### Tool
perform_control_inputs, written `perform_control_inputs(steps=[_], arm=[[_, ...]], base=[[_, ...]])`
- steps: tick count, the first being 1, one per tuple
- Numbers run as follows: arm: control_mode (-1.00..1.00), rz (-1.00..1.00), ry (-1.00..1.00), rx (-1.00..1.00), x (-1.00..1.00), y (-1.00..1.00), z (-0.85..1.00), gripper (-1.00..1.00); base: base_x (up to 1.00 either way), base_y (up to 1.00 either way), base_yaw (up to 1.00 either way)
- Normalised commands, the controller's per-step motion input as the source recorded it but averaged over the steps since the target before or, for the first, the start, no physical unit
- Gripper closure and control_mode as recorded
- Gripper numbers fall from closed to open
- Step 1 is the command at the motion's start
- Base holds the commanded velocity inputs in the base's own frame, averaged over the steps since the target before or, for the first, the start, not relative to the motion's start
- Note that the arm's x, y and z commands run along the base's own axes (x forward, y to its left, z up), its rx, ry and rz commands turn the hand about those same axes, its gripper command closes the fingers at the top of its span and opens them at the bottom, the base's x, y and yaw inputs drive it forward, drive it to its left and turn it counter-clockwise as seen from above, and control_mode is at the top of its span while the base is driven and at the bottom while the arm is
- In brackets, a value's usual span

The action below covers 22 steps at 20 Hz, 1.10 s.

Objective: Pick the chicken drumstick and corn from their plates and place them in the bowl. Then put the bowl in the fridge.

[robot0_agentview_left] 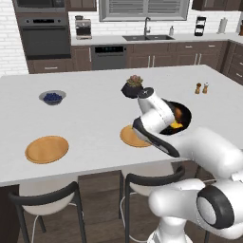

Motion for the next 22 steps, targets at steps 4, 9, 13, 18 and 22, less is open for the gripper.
perform_control_inputs(steps=[4, 9, 13, 18, 22], arm=[[-1.0, 0.21, 0.01, -0.04, -0.42, 0.2, 0.2, 1.0], [-1.0, 0.21, 0.0, 0.0, -0.77, 0.17, 0.23, 1.0], [-1.0, 0.27, 0.0, 0.0, -0.95, -0.05, 0.21, 1.0], [-1.0, 0.31, 0.0, 0.0, -1.0, -0.27, 0.25, 1.0], [-1.0, 0.31, 0.0, 0.0, -0.94, -0.26, 0.21, 1.0]], base=[[0.0, 0.0, 0.0], [0.0, 0.0, 0.0], [0.0, 0.0, 0.0], [0.0, 0.0, 0.0], [0.0, 0.0, 0.0]])
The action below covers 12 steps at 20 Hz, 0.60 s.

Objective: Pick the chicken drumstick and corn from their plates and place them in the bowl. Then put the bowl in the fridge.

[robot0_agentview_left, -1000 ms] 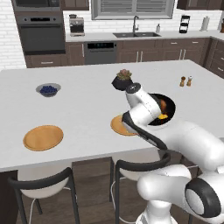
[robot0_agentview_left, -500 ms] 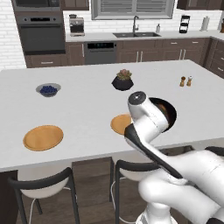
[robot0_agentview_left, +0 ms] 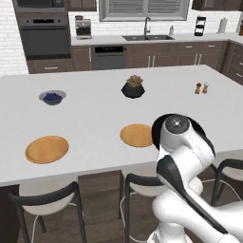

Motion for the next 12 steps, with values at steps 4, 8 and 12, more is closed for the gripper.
perform_control_inputs(steps=[4, 8, 12], arm=[[-1.0, 0.3, 0.12, -0.03, -0.59, -0.28, 0.15, 1.0], [-1.0, 0.26, 0.22, -0.03, -0.23, -0.21, 0.0, 1.0], [-1.0, 0.24, 0.13, -0.04, -0.21, -0.12, 0.0, 1.0]], base=[[0.0, 0.0, 0.0], [0.0, 0.0, 0.0], [0.0, 0.0, 0.0]])
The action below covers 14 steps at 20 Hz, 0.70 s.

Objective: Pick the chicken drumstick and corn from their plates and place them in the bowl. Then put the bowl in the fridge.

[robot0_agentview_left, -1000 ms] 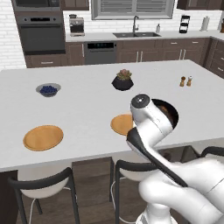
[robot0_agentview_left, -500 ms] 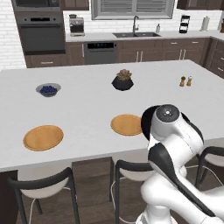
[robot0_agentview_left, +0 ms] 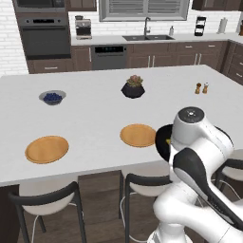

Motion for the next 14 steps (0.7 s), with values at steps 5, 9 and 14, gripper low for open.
perform_control_inputs(steps=[5, 9, 14], arm=[[-1.0, 0.11, 0.0, -0.04, -0.05, 0.0, -0.02, 1.0], [-1.0, 0.0, 0.0, 0.0, 0.0, 0.0, 0.0, 1.0], [-1.0, 0.0, 0.0, 0.0, 0.0, 0.0, 0.0, 1.0]], base=[[0.0, 0.0, 0.0], [0.0, 0.0, 0.0], [0.0, 0.0, 0.0]])
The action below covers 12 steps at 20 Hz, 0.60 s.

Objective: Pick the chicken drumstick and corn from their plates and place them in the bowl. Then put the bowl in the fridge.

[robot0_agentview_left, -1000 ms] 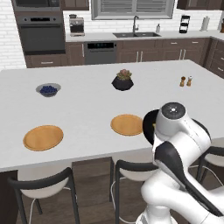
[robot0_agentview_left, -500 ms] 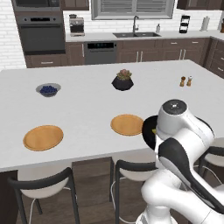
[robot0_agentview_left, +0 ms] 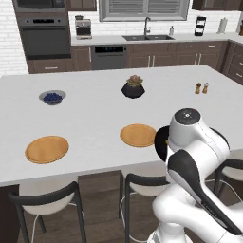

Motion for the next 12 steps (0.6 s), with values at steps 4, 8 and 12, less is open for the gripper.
perform_control_inputs(steps=[4, 8, 12], arm=[[-1.0, 0.0, 0.0, 0.0, 0.0, 0.0, 0.0, 1.0], [1.0, 0.0, 0.0, 0.0, 0.0, 0.0, 0.0, 1.0], [1.0, 0.0, 0.0, 0.0, 0.0, 0.0, 0.0, 1.0]], base=[[0.0, 0.0, 0.0], [-0.45, -0.08, 0.0], [-0.72, -0.19, 0.0]])
